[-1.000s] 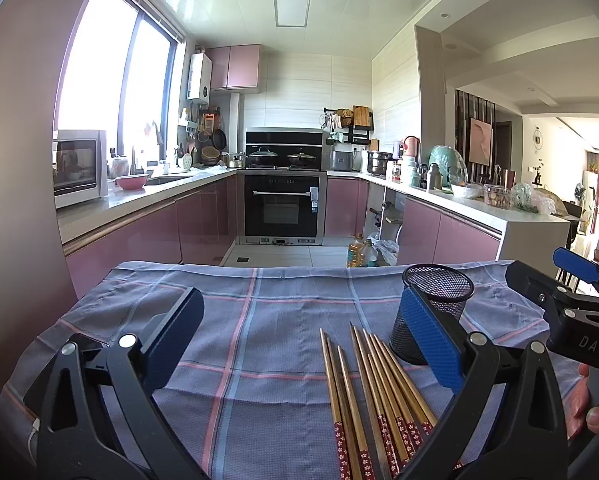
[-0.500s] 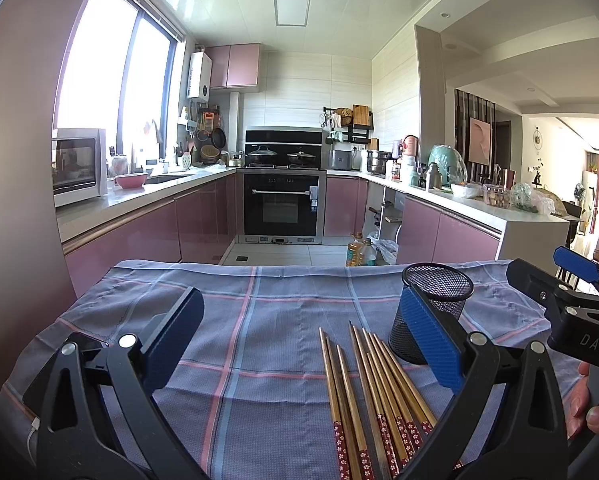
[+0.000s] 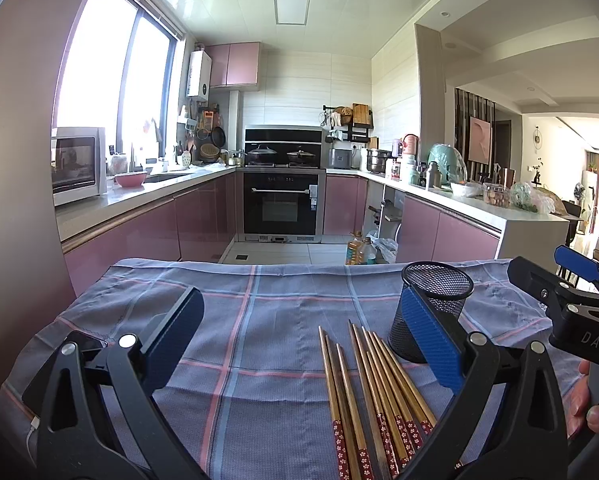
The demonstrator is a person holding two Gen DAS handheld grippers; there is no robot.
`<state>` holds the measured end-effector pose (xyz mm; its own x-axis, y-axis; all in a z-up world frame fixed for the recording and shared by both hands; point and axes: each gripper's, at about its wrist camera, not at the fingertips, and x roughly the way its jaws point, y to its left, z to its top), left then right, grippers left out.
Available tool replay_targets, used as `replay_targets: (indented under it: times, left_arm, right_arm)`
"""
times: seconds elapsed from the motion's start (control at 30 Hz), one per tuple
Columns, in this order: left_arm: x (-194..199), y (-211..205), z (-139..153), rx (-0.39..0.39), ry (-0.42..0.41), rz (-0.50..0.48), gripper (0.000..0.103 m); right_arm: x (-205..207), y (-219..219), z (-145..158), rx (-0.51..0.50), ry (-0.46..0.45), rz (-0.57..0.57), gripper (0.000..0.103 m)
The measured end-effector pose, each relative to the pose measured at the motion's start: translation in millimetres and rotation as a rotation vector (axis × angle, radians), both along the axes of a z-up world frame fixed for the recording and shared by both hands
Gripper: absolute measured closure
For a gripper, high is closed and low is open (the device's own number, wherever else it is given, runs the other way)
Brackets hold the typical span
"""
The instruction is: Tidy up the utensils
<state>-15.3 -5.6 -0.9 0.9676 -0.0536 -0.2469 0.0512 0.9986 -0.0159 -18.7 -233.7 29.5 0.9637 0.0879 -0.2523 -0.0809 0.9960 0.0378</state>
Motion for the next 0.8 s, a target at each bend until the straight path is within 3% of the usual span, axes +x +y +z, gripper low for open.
replay_targets:
  times: [0.8]
  left_arm:
    - [0.2,-4.8,-6.1,-0.003,0.005,-0.003,0.006]
  right_arm:
    - [1.1,2.4,-4.2,0.002,0.003,-0.001,0.007]
